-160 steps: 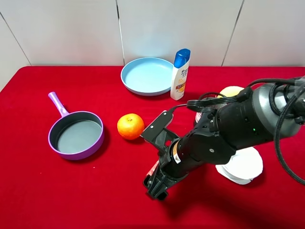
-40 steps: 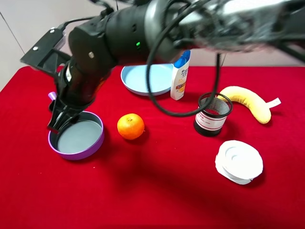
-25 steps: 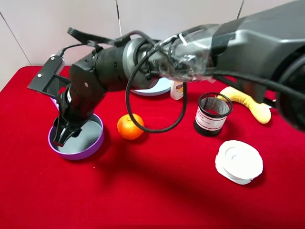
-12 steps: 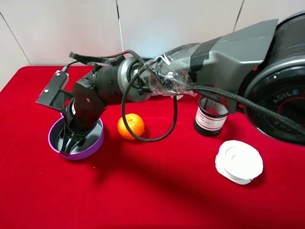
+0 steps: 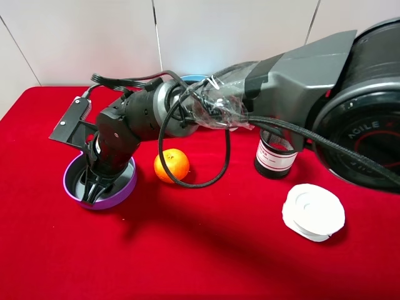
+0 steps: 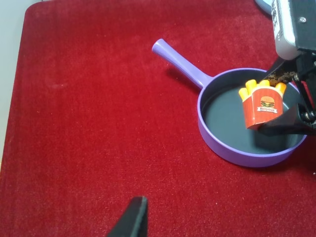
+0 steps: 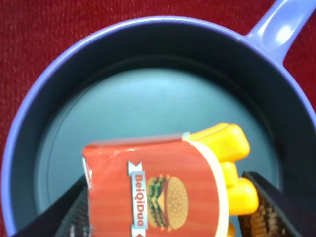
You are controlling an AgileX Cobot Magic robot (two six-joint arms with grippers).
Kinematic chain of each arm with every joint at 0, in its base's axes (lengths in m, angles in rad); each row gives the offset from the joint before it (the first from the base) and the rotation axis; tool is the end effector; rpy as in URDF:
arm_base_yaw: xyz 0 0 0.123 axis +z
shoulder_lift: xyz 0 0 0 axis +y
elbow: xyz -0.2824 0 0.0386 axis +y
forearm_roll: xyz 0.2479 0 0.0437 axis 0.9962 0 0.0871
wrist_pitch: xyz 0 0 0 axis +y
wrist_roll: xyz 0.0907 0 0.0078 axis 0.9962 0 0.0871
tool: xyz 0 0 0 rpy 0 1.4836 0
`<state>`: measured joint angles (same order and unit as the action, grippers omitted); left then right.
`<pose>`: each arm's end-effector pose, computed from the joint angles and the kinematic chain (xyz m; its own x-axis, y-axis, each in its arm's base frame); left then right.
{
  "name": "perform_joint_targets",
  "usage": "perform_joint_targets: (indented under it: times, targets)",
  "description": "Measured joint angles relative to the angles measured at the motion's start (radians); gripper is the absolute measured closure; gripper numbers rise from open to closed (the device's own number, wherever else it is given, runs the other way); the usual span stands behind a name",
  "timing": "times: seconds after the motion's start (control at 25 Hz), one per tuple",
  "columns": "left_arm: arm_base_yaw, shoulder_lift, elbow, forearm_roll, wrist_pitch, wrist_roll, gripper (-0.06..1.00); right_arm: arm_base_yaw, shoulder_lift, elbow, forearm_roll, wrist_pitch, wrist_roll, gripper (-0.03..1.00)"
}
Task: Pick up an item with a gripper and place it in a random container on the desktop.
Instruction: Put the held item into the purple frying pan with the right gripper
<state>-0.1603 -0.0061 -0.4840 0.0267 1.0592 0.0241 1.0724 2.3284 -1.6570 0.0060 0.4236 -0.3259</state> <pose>-0.0035 0.0027 0.2728 -0.4519 0.1107 -0.8852 0.1561 0.9868 0.0437 0.2349 0.4321 0.1046 -0.1068 -0.8552 -0.5072 -0.9616 0.2186 -0.1661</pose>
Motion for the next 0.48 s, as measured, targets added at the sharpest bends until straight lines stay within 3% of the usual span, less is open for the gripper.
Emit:
perform_joint_targets:
  times: [0.24,0.32,0.4,0.48]
  targets:
    - [0.0,0.0,0.0,0.0,0.0,0.0,-0.05,0.0,0.0,0.0,0.0,0.0,0.0,0.53]
    - [0.0,0.0,0.0,0.0,0.0,0.0,-0.05,0.0,0.0,0.0,-0.006,-0.002,0.0,0.47]
    - [0.0,0.0,0.0,0.0,0.0,0.0,-0.05,0.0,0.0,0.0,-0.006,-0.015,0.0,0.34]
    - [0.0,0.0,0.0,0.0,0.0,0.0,-0.05,0.0,0.0,0.0,-0.006,-0.019,0.0,0.3]
